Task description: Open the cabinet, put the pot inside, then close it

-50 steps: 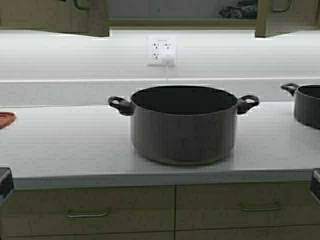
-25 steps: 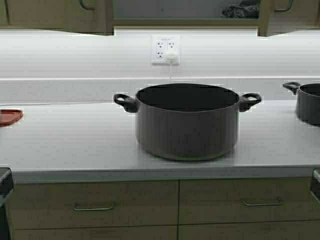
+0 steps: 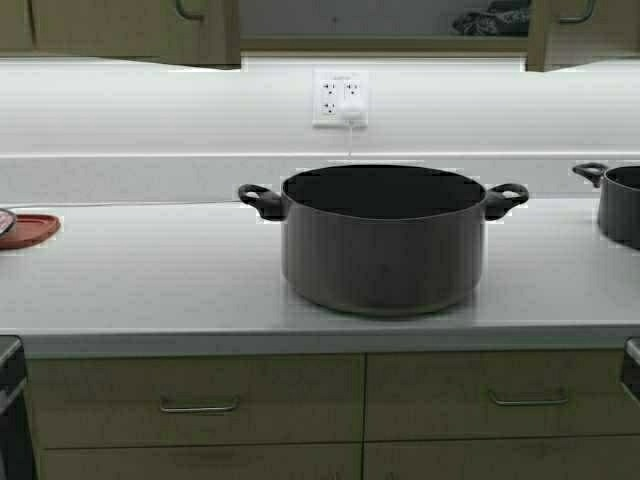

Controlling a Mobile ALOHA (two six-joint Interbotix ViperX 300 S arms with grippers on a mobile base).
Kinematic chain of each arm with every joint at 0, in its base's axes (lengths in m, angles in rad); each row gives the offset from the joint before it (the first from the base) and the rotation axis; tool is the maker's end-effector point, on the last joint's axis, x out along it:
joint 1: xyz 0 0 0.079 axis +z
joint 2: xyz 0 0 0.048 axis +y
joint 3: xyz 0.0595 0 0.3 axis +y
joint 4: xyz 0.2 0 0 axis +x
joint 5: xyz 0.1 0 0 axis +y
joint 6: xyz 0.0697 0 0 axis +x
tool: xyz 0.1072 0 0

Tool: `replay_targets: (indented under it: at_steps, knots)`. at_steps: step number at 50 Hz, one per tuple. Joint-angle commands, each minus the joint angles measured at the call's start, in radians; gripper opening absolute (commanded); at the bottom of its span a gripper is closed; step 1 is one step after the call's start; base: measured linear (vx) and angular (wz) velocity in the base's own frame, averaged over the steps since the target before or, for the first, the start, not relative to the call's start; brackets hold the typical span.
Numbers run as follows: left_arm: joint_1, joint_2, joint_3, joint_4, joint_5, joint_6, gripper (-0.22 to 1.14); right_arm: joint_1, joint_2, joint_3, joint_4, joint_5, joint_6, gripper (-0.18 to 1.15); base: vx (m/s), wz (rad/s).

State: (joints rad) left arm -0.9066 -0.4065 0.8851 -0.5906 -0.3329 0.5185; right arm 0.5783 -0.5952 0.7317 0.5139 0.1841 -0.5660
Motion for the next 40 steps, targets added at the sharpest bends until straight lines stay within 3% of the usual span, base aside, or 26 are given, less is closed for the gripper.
replay_targets:
  at_steps: [1,13,27,40]
  knots:
    - [-0.014,0.126,-0.08,0.003,-0.12,-0.043,0.02,-0.009,0.091,-0.075,-0.06,-0.089,0.005,0.06,-0.02,0.01]
    - [-0.008,0.364,-0.256,0.015,-0.196,-0.071,0.02,-0.097,0.235,-0.152,-0.069,-0.173,0.046,0.06,-0.01,0.01]
    - [0.11,0.54,-0.442,0.017,-0.249,-0.072,0.02,-0.135,0.414,-0.27,-0.075,-0.187,0.052,0.06,0.0,0.0]
    - [0.232,0.569,-0.466,0.02,-0.242,-0.072,0.02,-0.209,0.442,-0.255,-0.075,-0.202,0.052,0.06,0.0,0.0]
